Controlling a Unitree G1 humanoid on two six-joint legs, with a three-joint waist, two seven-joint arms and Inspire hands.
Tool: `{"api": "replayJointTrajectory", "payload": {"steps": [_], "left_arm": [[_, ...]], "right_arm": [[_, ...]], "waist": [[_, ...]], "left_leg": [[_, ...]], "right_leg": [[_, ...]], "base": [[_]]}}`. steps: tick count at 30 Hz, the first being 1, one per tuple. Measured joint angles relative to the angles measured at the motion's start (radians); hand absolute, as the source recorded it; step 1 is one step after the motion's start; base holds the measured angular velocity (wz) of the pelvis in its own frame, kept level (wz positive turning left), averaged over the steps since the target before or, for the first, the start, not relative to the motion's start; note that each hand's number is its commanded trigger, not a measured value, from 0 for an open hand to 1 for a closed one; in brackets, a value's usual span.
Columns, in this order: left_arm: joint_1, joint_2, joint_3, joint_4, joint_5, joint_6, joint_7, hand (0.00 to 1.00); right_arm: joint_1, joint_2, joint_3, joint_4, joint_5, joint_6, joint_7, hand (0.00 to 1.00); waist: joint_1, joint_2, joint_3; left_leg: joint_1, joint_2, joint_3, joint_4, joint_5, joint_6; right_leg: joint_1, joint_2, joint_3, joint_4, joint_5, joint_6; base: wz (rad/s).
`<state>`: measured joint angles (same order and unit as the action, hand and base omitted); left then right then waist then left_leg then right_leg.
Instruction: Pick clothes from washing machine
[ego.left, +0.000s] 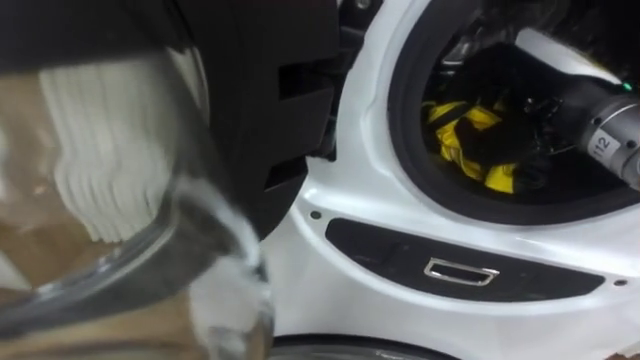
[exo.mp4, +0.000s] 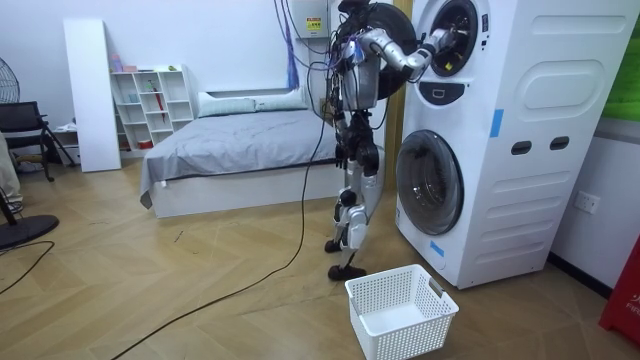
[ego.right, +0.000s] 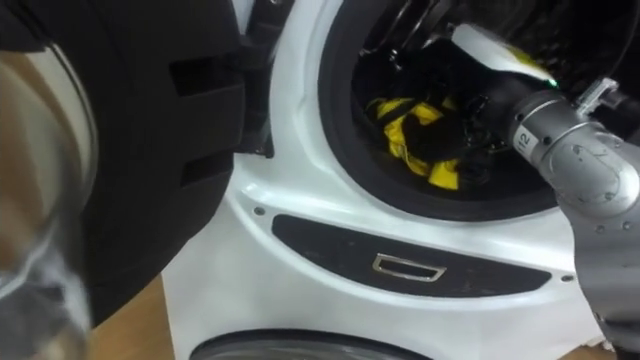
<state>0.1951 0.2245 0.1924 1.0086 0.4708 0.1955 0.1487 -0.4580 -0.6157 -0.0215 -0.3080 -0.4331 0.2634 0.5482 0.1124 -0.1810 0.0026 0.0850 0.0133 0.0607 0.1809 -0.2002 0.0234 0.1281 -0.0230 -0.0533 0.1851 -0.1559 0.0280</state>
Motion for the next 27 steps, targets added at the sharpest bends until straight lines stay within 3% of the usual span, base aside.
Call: {"api": "replayJointTrajectory", "payload": {"steps": [4,9,14,17,21,23,27], "left_arm": [[0.013,-0.001,0.004,0.016,-0.009,-0.015,0.036,0.00],[0.030,-0.021,0.043,0.043,-0.006,-0.036,0.043,0.00],[0.051,-0.026,0.060,0.055,-0.009,-0.063,0.047,0.00],[0.065,-0.033,0.061,0.067,-0.009,-0.073,0.066,0.00],[0.082,-0.037,0.059,0.095,-0.009,-0.078,0.068,0.00],[0.085,-0.037,0.059,0.106,-0.009,-0.096,0.068,0.00],[0.093,-0.037,0.061,0.112,-0.009,-0.119,0.083,0.00]], "right_arm": [[0.028,0.000,-0.002,-0.117,0.006,0.001,0.002,1.00],[0.078,0.000,-0.018,-0.280,0.062,-0.017,0.002,1.00],[0.231,0.004,-0.150,-0.392,0.240,-0.061,0.000,1.00],[0.303,0.005,-0.205,-0.422,0.287,-0.071,-0.004,1.00],[0.410,0.014,-0.275,-0.418,0.305,-0.089,-0.032,1.00],[0.459,0.019,-0.317,-0.410,0.324,-0.097,-0.067,1.00],[0.563,0.037,-0.414,-0.410,0.360,-0.125,-0.154,1.00]], "waist": [[-0.011,0.006,0.0009],[-0.038,0.022,-0.0034],[-0.106,0.026,-0.0035],[-0.113,0.031,-0.0059],[-0.166,0.040,-0.0064],[-0.199,0.044,-0.0069],[-0.225,0.045,-0.0091]], "left_leg": [[-0.002,0.006,0.034,-0.001,0.000,0.000],[0.001,0.011,0.077,-0.001,0.000,0.000],[-0.004,0.013,0.110,-0.006,-0.005,-0.007],[-0.003,0.018,0.153,-0.008,-0.005,-0.009],[0.006,0.026,0.191,0.001,-0.006,-0.011],[0.014,0.030,0.205,0.001,-0.007,-0.013],[0.014,0.033,0.215,0.004,-0.008,-0.015]], "right_leg": [[-0.010,0.005,0.023,-0.003,0.000,0.000],[-0.017,0.006,0.042,-0.010,0.000,0.000],[-0.026,0.008,0.062,-0.017,0.000,0.000],[-0.039,0.009,0.077,-0.016,0.001,-0.001],[-0.042,0.012,0.087,-0.015,0.008,-0.012],[-0.045,0.018,0.105,-0.014,0.011,-0.017],[-0.052,0.024,0.121,-0.020,0.010,-0.018]], "base": [[-0.18],[-0.24],[-0.19],[-0.53],[-0.31],[-0.20],[-0.09]]}}
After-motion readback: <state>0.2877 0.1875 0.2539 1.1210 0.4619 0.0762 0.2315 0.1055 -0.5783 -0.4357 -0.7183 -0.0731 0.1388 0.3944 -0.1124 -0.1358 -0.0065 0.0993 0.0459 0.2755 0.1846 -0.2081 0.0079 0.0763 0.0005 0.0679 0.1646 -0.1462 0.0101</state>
